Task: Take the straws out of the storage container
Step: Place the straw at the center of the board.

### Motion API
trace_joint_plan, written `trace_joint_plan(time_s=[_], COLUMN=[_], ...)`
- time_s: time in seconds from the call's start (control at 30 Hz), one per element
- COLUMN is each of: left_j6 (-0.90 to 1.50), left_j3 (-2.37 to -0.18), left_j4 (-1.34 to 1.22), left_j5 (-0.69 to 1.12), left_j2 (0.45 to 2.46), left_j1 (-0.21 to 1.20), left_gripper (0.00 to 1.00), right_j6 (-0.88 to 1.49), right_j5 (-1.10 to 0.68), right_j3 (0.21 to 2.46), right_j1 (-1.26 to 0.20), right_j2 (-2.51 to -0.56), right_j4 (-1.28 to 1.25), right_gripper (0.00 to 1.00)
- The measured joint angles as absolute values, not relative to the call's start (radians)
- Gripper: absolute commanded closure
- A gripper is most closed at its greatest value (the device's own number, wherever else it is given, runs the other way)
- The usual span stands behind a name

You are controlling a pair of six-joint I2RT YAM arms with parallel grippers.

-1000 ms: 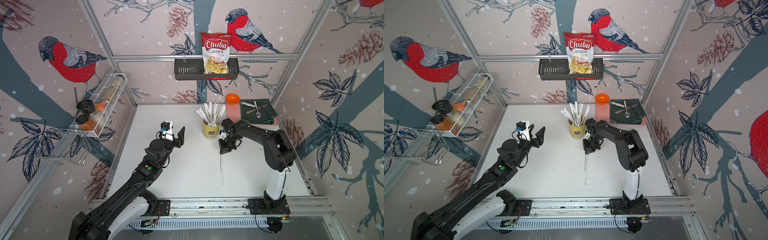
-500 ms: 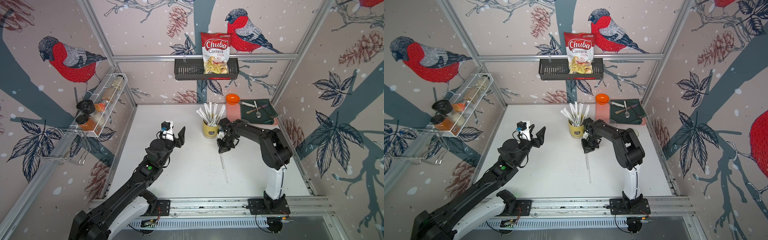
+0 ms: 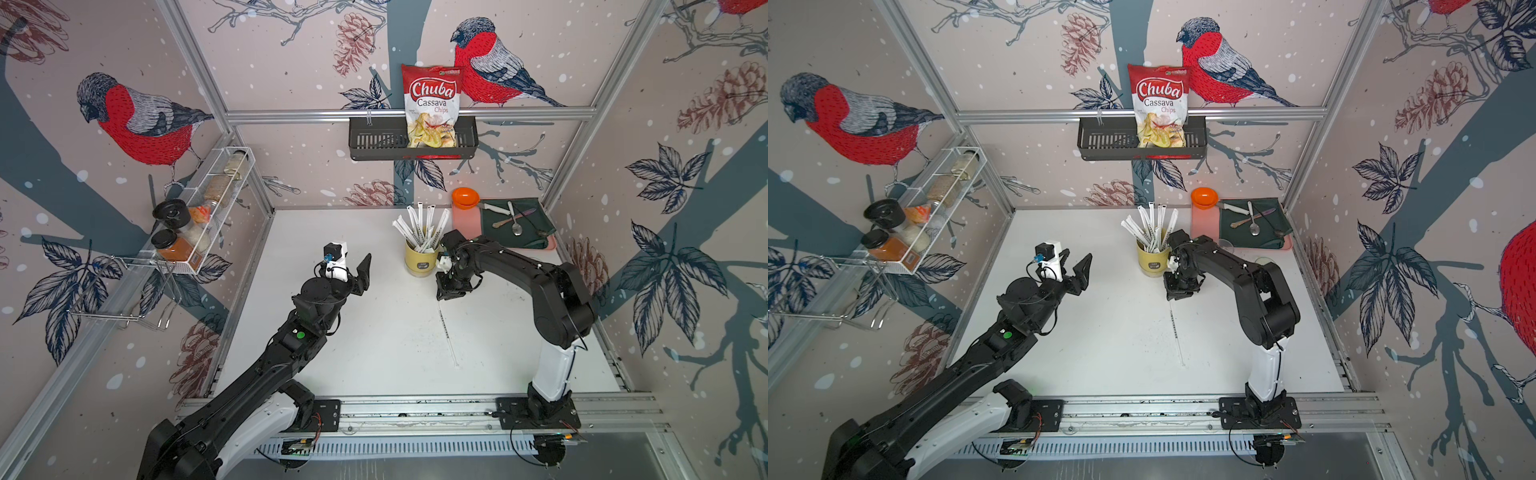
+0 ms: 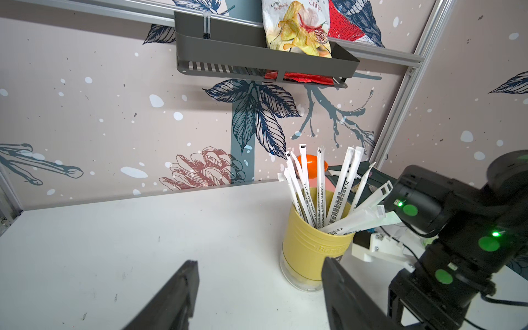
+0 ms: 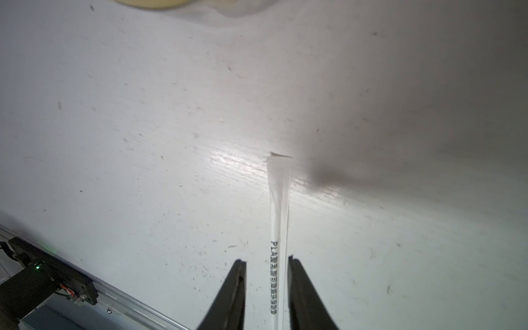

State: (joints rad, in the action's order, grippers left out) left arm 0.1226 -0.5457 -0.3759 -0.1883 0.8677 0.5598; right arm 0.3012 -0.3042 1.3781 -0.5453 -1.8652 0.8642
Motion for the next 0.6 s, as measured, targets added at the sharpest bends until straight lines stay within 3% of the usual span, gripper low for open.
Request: trace_joint_plan(time_s=[0.3,0.6], left_j6=[0.082,-0.036], left_j3=[-0.582,-0.692], left_j4=[-0.42,-0.532], left_j5=[-0.062,0.159], left_j2=[0.984,1.262], left_j1=[0.573,0.607], left_gripper=[0.43,0.48], right_j6=[0.369,0.365], right_j5=[-0.282,-0.21], right_j3=[1.213,1.045], right_j1=[-0.477,-0.436], right_j2=[-1.503,-1.173], right_j4=[0.821,0.683], right_gripper=[0.71,0.69])
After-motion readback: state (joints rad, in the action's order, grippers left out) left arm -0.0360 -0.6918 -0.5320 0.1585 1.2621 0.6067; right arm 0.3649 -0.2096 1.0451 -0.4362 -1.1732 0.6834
